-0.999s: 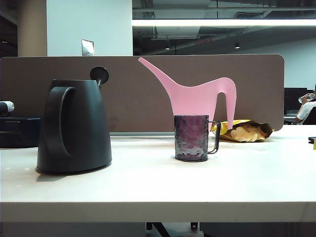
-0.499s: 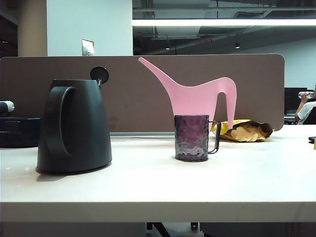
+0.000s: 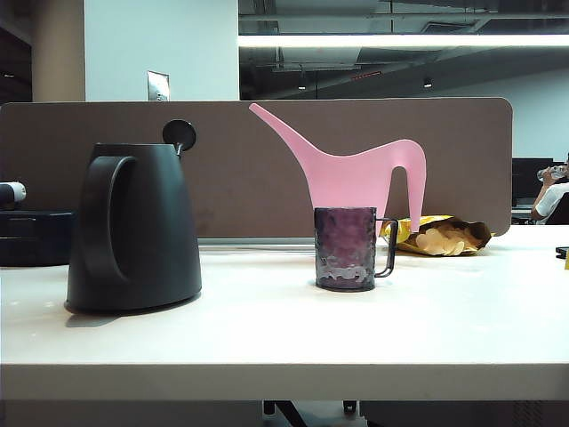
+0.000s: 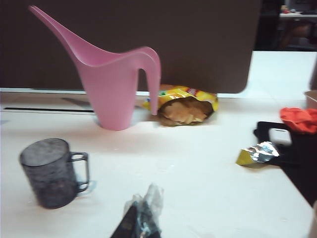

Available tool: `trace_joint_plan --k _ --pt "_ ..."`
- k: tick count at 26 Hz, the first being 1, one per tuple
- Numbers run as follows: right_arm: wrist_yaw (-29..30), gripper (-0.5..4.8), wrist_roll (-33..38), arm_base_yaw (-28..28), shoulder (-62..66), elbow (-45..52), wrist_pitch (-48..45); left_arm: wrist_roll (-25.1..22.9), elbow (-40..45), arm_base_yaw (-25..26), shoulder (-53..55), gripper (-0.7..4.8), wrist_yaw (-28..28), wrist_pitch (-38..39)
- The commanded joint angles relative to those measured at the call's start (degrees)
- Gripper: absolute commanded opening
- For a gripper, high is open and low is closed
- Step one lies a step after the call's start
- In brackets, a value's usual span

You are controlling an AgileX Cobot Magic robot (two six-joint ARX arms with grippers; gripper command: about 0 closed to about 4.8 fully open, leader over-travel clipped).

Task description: Pour the water from the cup into the kettle.

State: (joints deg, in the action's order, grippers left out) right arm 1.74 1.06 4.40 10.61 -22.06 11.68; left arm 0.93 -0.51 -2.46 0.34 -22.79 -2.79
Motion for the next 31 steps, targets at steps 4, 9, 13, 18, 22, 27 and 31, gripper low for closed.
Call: trace_joint_plan --k 4,9,13,18,22,27,31 --pt "6.8 -0.09 0.2 0.1 12.8 -9.9 2.7 0.0 -0.2 0.0 0.0 -0.05 -9.7 -0.6" --pt "14.0 0.03 0.2 0.4 22.8 -15.4 2.8 1.5 -0.2 0.0 0.0 -0.05 -10.5 -0.6" --pt "15.1 0.76 0.2 0.4 28.0 -16.2 1.6 1.5 -0.2 0.0 0.0 -0.05 -10.9 -0.6" --pt "16.0 2.52 0.2 0.4 35.1 -16.2 -1.6 1.5 -0.2 0.0 0.0 -0.05 -10.9 -0.6" --pt "18.9 3.44 0.2 0.4 42.8 -16.2 -7.9 1.5 -0.2 0.0 0.0 -0.05 -10.9 -0.5" --pt "20.3 4.44 0.2 0.4 51.4 -16.2 -14.4 1.5 -0.2 0.0 0.0 -0.05 -10.9 -0.5" --pt "22.4 4.46 0.2 0.5 59.7 -16.2 -21.0 1.5 -0.2 0.0 0.0 -0.05 -10.9 -0.5"
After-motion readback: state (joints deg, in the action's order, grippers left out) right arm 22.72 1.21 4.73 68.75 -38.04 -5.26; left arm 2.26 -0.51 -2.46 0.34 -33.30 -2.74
